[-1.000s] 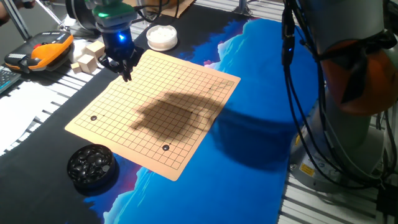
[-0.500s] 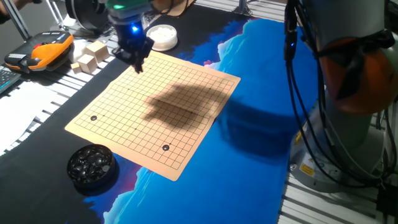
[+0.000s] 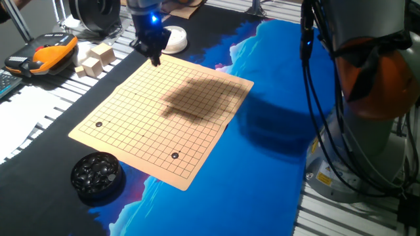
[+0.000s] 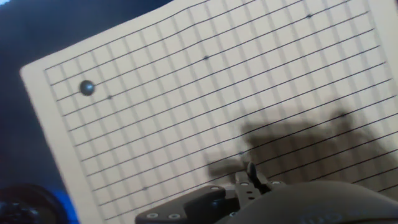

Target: Play the first move as black on the 3-4 point in the upper right corner of the Go board

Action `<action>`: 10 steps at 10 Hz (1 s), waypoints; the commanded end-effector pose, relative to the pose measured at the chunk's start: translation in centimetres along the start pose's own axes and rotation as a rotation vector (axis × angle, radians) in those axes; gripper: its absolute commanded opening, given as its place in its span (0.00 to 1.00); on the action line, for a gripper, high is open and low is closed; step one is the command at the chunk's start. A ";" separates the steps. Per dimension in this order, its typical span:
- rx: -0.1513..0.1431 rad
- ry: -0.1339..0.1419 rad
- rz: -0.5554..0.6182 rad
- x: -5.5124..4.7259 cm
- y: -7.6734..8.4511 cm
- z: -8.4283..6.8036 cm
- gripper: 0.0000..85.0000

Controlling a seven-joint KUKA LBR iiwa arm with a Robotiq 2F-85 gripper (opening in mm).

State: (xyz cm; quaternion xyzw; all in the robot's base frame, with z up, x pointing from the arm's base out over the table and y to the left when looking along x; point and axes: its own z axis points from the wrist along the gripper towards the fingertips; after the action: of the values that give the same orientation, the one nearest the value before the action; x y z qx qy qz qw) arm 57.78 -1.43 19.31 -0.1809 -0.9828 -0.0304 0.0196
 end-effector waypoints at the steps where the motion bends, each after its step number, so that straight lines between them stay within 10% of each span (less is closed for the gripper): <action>1: -0.002 0.002 0.003 0.1 0.2 0.2 0.00; 10: -0.035 0.004 0.174 1.0 4.2 1.7 0.00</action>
State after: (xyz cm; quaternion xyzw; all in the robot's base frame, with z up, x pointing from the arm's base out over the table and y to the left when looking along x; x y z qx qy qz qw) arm 58.34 2.98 17.93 -0.2662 -0.9626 -0.0459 0.0210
